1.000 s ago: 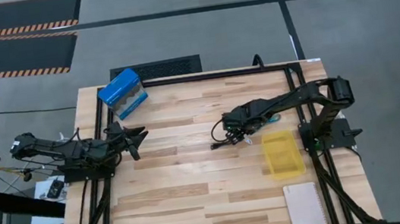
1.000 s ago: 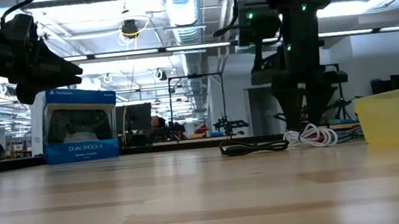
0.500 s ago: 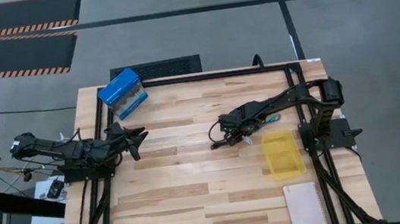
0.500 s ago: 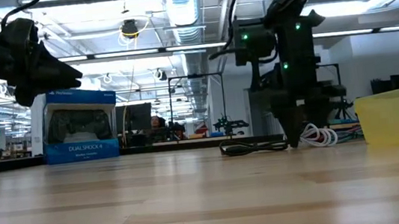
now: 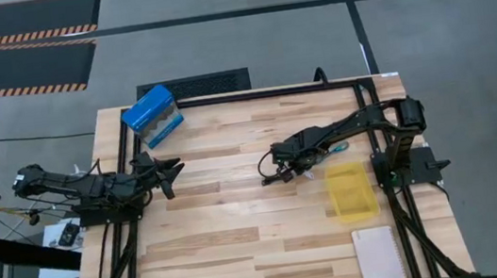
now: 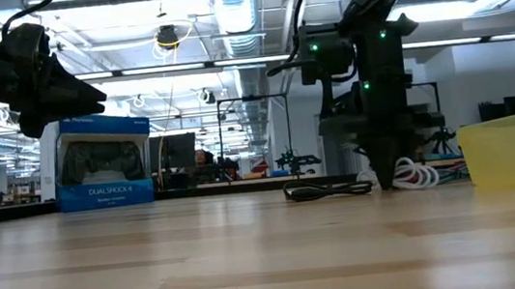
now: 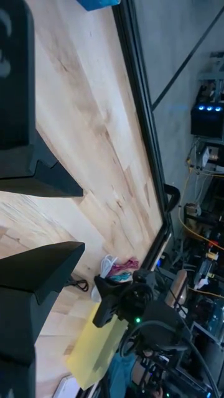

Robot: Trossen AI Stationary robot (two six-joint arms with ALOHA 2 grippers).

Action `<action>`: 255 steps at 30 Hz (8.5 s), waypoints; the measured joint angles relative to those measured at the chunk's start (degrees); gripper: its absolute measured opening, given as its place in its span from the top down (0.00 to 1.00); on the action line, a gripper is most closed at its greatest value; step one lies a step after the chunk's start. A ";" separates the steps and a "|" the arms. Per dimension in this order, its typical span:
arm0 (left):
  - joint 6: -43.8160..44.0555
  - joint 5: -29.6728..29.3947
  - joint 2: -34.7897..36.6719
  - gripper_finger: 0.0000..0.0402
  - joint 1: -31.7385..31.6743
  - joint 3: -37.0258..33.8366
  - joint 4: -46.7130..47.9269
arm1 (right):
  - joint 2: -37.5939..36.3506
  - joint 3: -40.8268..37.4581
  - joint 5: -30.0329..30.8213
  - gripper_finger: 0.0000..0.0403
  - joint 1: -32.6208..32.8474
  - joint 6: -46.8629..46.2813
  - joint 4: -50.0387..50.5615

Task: Pick and place USB-C Cables
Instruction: Put the white charger cable into the yellow bin, then put the black charger cable into the yellow bin

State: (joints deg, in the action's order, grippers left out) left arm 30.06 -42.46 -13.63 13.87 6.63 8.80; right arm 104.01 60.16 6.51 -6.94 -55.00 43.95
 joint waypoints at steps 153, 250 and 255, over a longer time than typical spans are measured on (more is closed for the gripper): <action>3.61 -2.83 0.01 0.72 0.00 -0.55 6.82 | -17.64 -20.55 -2.07 0.82 27.67 -46.66 3.42; 3.61 -6.62 0.00 0.72 0.01 -0.57 7.25 | -5.97 -15.32 -3.59 0.27 3.58 49.36 -50.31; 3.61 -6.57 0.00 0.72 0.02 -0.57 7.30 | -2.24 -15.33 -3.56 0.27 4.19 51.08 -50.22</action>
State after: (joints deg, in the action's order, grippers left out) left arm 33.67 -49.02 -13.63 13.89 6.07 16.09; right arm 101.77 44.83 2.95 -2.75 -3.92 -6.27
